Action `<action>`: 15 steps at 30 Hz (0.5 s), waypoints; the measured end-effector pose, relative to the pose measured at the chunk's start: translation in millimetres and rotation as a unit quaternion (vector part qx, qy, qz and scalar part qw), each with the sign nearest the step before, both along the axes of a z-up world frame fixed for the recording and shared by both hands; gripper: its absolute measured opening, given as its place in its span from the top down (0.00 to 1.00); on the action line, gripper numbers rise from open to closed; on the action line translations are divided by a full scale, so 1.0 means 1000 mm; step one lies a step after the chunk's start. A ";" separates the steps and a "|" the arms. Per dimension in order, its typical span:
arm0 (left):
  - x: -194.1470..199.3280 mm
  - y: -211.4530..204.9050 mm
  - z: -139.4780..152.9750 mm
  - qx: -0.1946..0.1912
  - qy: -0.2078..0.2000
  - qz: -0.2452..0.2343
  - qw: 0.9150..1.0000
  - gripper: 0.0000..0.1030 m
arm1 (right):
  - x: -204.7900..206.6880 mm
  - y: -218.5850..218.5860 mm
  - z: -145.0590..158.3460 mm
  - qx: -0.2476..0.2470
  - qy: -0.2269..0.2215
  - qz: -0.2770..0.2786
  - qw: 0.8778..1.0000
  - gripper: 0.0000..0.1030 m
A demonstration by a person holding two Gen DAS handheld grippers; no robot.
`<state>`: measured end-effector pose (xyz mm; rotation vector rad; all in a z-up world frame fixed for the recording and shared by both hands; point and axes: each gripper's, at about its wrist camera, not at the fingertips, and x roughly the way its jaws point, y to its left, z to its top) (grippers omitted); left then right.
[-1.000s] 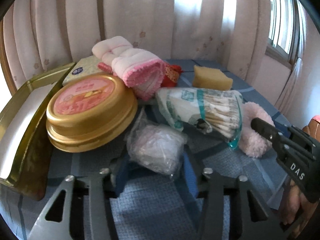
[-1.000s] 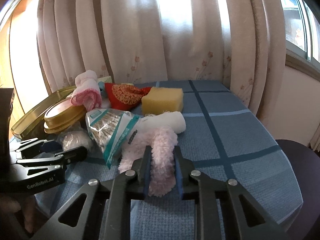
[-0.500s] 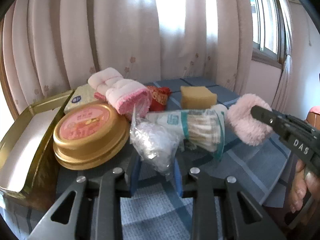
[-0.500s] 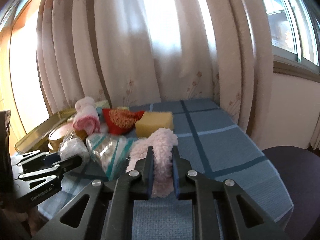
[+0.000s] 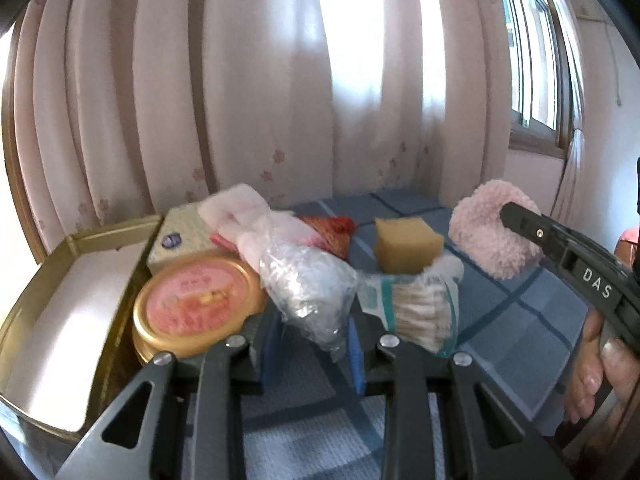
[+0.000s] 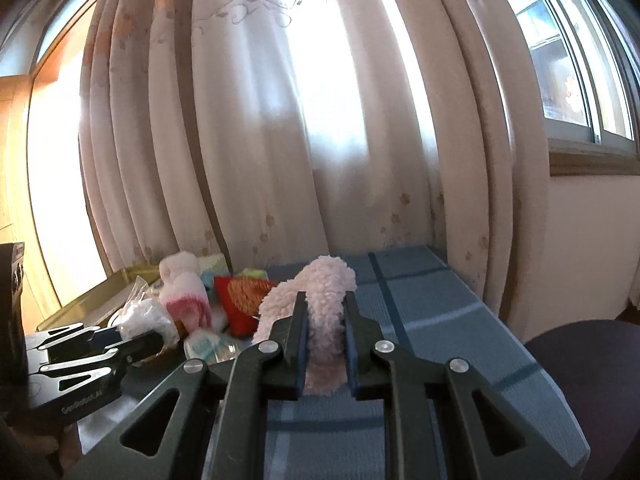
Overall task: Organize soft objects
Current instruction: 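Lift the pink puff with the right gripper while the left carries the bag toward the gold tin tray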
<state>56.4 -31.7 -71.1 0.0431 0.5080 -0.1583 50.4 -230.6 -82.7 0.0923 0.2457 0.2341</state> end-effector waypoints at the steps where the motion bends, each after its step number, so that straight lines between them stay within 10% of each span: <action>1: 0.002 0.002 0.002 0.001 -0.002 0.003 1.000 0.74 | 0.002 0.001 0.002 0.000 -0.004 -0.001 1.000 0.84; 15: 0.025 0.023 0.004 -0.014 0.000 0.032 0.999 0.74 | 0.028 0.024 0.016 0.005 -0.031 0.002 1.000 0.84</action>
